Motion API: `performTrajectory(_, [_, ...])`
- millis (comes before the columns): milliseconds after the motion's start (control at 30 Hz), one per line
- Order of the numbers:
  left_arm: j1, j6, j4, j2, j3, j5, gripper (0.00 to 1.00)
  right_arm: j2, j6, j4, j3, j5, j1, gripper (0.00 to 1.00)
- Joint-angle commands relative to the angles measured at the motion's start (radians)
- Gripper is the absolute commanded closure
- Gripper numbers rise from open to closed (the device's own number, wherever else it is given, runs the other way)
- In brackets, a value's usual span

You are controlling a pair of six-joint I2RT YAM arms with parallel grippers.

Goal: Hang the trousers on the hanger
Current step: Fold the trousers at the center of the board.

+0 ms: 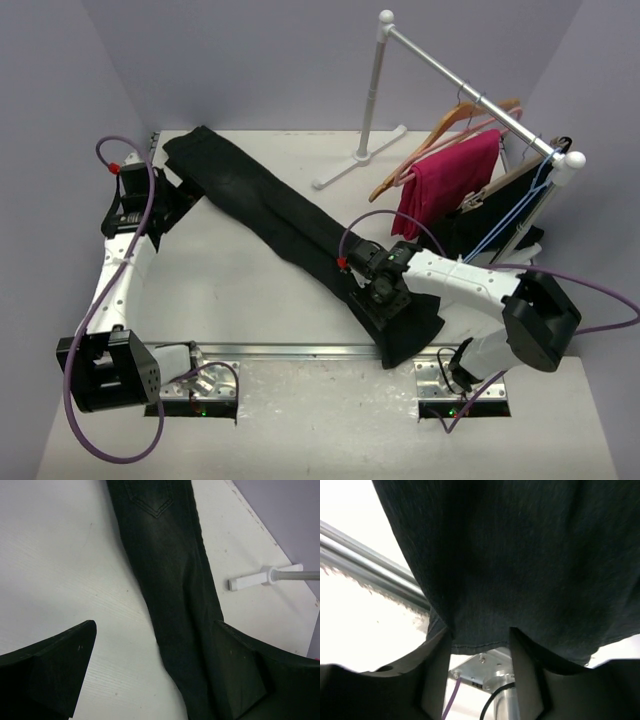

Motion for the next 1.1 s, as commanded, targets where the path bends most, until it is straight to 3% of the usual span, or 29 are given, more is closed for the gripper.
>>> performTrajectory(0, [0.003,-0.178,0.073,0.048,-0.084,-0.072,0.00,-0.041,0.011,0.057,0.088,0.070,-0.003,0.45])
performTrajectory(100, [0.006,-0.229,0.158,0.104,-0.114,-0.059,0.00,-0.054,0.008,0.101,0.122,0.015,-0.052,0.40])
performTrajectory(267, [0.006,-0.296,0.180,0.274,-0.044,-0.159,0.00,-0.012,-0.010,0.218,0.115,-0.076,-0.139,0.40])
performTrajectory(467, [0.005,-0.294,0.124,0.615,0.189,-0.148,0.01,0.104,0.011,0.307,0.086,-0.024,-0.176,0.44])
performTrajectory(567, [0.003,-0.285,0.122,0.707,0.291,-0.133,0.01,0.125,0.018,0.336,0.074,0.016,-0.190,0.44])
performTrajectory(667, [0.002,-0.271,0.083,0.883,0.448,-0.110,0.06,0.193,0.010,0.328,0.085,0.020,-0.194,0.45])
performTrajectory(733, [0.001,-0.270,0.066,0.921,0.484,-0.112,0.09,0.207,0.008,0.325,0.082,0.008,-0.194,0.46])
performTrajectory(900, [0.007,-0.268,0.020,1.065,0.625,-0.140,0.32,0.273,-0.039,0.306,0.089,-0.073,-0.168,0.45])
performTrajectory(933, [0.009,-0.264,0.003,1.085,0.660,-0.149,0.40,0.290,-0.053,0.298,0.097,-0.087,-0.160,0.45])
performTrajectory(1000, [0.016,-0.256,-0.046,1.124,0.744,-0.178,0.67,0.314,-0.067,0.294,0.102,-0.140,-0.142,0.45])
performTrajectory(1067, [0.025,-0.246,-0.078,1.144,0.791,-0.209,0.79,0.321,-0.068,0.302,0.104,-0.186,-0.122,0.45])
